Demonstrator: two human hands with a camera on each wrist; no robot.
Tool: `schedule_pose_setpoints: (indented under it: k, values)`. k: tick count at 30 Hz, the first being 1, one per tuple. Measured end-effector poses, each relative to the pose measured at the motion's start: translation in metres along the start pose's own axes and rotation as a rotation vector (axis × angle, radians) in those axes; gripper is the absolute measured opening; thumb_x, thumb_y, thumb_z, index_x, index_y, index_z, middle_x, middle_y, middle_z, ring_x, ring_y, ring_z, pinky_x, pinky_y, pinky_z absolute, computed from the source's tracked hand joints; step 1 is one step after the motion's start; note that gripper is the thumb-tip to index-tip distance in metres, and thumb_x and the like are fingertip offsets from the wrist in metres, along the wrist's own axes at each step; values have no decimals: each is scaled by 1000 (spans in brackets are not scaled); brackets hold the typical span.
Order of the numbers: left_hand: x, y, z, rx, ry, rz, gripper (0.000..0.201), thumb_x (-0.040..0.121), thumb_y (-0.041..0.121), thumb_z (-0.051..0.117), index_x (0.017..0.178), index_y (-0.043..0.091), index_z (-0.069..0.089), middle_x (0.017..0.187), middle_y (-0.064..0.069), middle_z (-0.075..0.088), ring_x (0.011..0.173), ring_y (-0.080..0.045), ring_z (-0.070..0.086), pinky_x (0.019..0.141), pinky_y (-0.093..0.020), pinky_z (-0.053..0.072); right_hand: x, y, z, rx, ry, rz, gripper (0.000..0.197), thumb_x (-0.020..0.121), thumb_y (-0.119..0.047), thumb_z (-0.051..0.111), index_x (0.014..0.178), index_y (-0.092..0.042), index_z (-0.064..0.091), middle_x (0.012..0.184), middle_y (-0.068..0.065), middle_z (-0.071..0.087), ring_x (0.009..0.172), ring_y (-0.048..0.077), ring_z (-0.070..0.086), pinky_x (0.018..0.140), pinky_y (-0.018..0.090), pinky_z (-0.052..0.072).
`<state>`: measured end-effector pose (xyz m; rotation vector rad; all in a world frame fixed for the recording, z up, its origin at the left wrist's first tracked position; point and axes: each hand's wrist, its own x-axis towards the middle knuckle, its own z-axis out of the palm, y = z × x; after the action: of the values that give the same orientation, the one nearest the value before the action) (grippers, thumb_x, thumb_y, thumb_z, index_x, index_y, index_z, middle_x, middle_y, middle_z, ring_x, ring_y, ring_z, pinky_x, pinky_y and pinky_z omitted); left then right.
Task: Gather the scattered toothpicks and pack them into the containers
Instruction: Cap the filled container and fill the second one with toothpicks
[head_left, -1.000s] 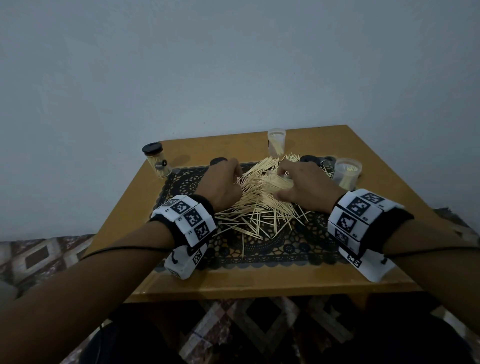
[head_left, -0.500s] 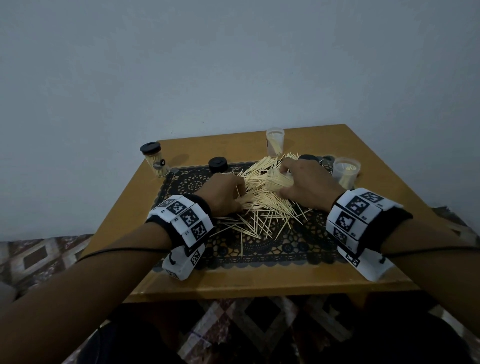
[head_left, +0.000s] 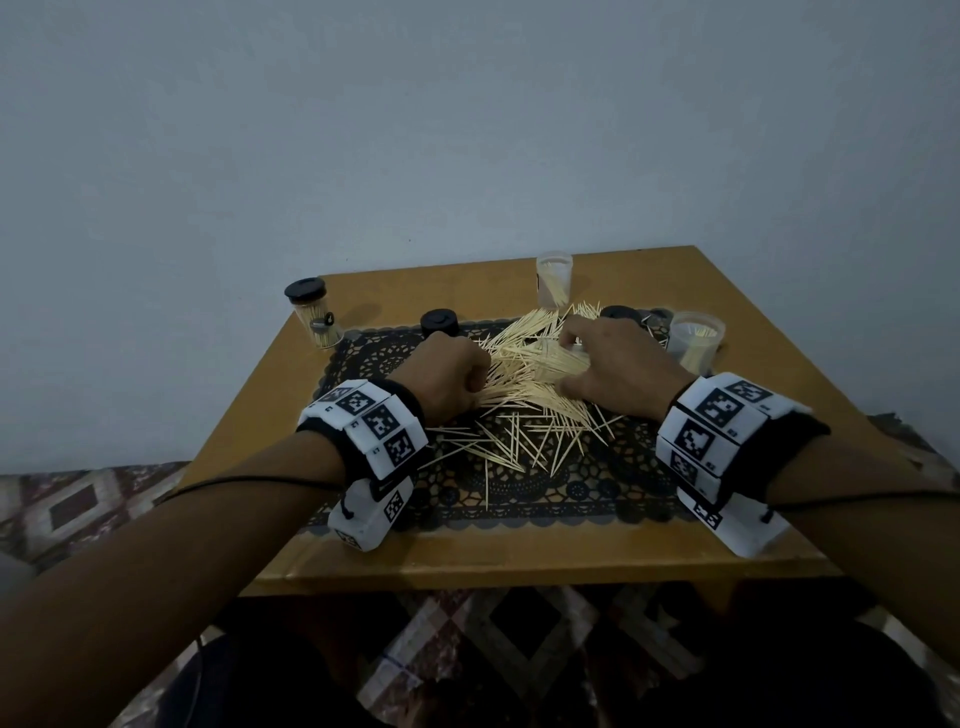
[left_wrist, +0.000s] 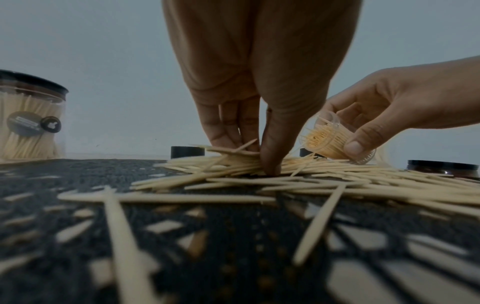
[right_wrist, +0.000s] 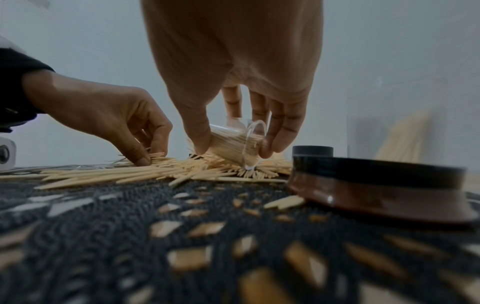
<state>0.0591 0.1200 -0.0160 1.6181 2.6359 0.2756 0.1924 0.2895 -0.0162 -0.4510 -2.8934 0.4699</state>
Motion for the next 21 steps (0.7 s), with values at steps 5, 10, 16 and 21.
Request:
schedule_pose_setpoints:
  k: [5, 10, 16, 21]
  values:
    - [1, -2, 2, -51, 18, -20, 16, 78, 1, 69, 71, 10, 58, 72, -2, 59, 67, -18, 53, 57, -23, 38, 0, 0, 0, -9, -8, -8, 48, 80, -37, 75, 118, -18, 54, 112, 4, 58, 90, 17, 52, 74, 30, 43]
    - [0, -6, 0, -135, 145, -54, 18, 79, 5, 72, 69, 12, 59, 70, 1, 59, 63, -11, 51, 56, -20, 37, 1, 1, 1, -47, 0, -20, 47, 80, -37, 75, 117, -18, 54, 110, 5, 58, 85, 17, 50, 71, 28, 38]
    - [-3, -11, -5, -196, 176, -24, 16, 79, 8, 75, 72, 10, 61, 71, 4, 60, 63, -5, 52, 55, -12, 37, 1, 1, 0, -66, 12, -42, 46, 80, -38, 75, 117, -19, 55, 110, 5, 58, 88, 17, 50, 71, 29, 39]
    - [-1, -1, -3, -166, 138, 35, 13, 78, 6, 75, 76, 9, 63, 77, 1, 63, 72, -12, 56, 60, -11, 39, 0, -2, 1, -60, -19, -77, 48, 79, -40, 76, 117, -19, 56, 115, 5, 58, 99, 20, 54, 77, 31, 43]
